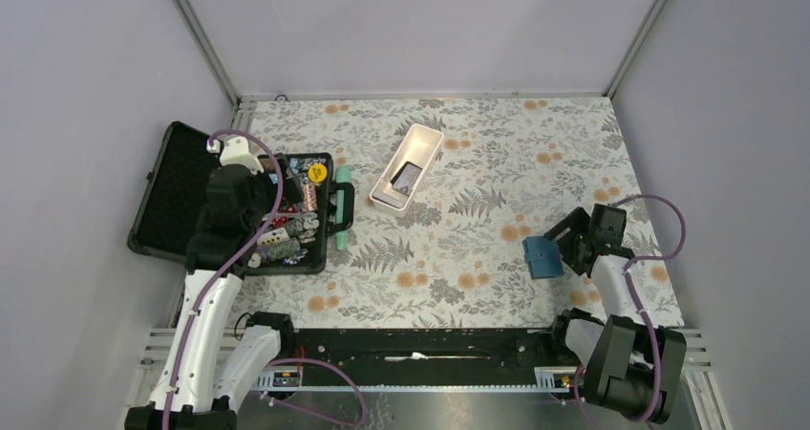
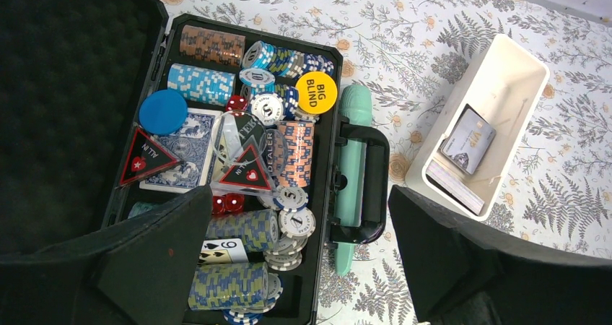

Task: Put the credit cards into the card holder
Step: Move the card holder to the center of the board.

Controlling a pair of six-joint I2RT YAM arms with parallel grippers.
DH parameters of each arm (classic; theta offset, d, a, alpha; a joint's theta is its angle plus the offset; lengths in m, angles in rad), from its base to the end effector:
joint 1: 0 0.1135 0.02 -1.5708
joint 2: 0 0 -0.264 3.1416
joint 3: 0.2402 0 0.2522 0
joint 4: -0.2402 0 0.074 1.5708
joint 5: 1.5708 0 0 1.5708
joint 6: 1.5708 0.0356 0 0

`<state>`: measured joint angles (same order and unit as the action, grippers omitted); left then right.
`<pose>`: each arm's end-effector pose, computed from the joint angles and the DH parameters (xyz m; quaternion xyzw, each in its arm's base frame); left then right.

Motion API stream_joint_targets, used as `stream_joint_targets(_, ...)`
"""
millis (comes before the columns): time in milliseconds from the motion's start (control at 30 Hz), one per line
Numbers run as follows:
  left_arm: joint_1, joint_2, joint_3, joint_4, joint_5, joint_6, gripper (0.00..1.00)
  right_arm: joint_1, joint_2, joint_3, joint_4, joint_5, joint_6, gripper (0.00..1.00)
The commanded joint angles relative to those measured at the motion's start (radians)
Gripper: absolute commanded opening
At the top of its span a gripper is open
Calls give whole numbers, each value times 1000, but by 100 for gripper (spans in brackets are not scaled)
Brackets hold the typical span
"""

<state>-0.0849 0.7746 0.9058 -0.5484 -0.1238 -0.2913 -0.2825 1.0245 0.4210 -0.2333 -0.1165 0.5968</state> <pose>0.1660 -0.0097 0.3454 -0.1197 0.8287 -0.0508 0.5444 0.1854 -0.0495 0.1683 0.3777 0.8521 0.1097 0.3453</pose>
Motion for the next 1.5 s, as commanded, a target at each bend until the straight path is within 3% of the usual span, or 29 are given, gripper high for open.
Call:
stream_joint_targets(0,5,6,-4,44,15,11,99,-3,-18,-26,2,-35,-19,80)
stream_joint_targets(333,5,3,-6,47,28,11,99,9,4,-34,18,-93,-30,71)
stream_joint_targets(1033,-9,-5,-31,76,104,49,99,528,256,25,188,46,148,65)
stream_joint_targets(1233,-17,23,-38,99,216,39,99,544,271,38,211,95,166,68)
stream_joint_targets(1467,-21,25,-41,100,222,37,99,544,264,27,197,138,171,68)
